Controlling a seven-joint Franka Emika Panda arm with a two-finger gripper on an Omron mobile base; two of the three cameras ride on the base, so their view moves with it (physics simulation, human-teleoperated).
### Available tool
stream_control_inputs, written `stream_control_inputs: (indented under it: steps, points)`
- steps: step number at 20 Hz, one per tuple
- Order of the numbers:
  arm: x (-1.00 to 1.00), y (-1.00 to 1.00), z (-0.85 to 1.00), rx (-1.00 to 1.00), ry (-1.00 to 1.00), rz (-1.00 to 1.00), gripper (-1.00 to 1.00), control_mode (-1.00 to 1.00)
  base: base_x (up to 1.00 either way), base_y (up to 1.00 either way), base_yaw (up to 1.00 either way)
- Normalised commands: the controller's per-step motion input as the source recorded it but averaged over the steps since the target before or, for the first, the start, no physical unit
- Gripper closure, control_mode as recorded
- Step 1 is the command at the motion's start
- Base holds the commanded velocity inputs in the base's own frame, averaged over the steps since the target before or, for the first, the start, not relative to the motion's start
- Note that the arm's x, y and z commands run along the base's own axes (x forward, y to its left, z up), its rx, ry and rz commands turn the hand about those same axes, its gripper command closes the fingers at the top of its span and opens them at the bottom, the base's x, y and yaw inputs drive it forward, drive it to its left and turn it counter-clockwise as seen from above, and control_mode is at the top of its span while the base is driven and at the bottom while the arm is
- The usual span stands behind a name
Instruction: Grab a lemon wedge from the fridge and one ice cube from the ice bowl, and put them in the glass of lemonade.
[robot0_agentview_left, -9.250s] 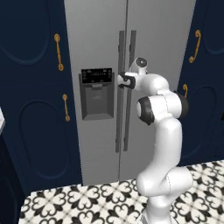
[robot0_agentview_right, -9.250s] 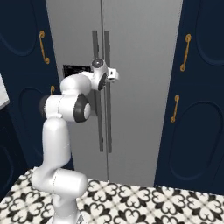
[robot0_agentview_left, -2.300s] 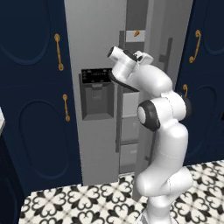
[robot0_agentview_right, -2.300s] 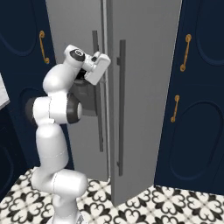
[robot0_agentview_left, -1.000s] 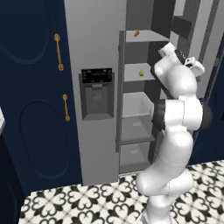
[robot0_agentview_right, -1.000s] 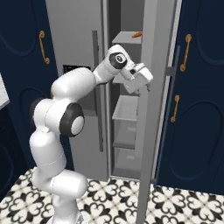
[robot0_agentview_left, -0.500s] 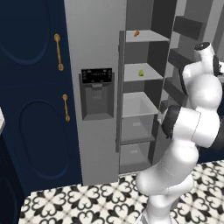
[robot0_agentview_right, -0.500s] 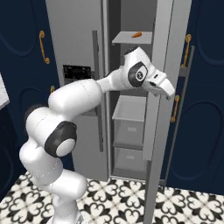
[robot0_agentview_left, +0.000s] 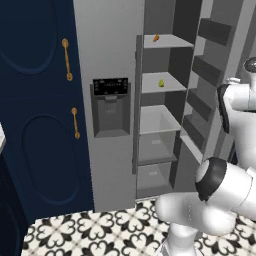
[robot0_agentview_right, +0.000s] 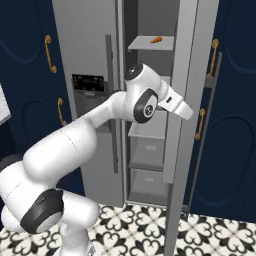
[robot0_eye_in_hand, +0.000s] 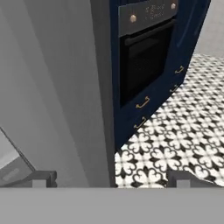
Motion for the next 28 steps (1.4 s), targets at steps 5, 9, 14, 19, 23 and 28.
stream_control_inputs:
  steps: [5, 9, 14, 19, 23, 28]
  points:
    - [-0.1, 1.0, 0.03, 0.0, -0.04, 0.23, -1.0, -1.0, 0.0, 0.0, 0.0]
    - [-0.1, 0.97, 0.13, 0.0, 0.0, 0.31, -1.0, -1.0, 0.0, 0.0, 0.0]
    - [-0.17, 0.96, 0.4, 0.0, 0.04, 0.34, -1.0, -1.0, 0.0, 0.0, 0.0]
    - [0.09, 0.94, 0.02, 0.0, 0.03, 0.22, -1.0, -1.0, 0.0, 0.0, 0.0]
    - [-0.24, 0.06, 0.05, 0.0, 0.0, 0.01, -1.0, -1.0, 0.0, 0.0, 0.0]
    - [-0.57, 0.0, 0.09, 0.0, -0.02, 0.0, -1.0, -1.0, 0.0, 0.0, 0.0]
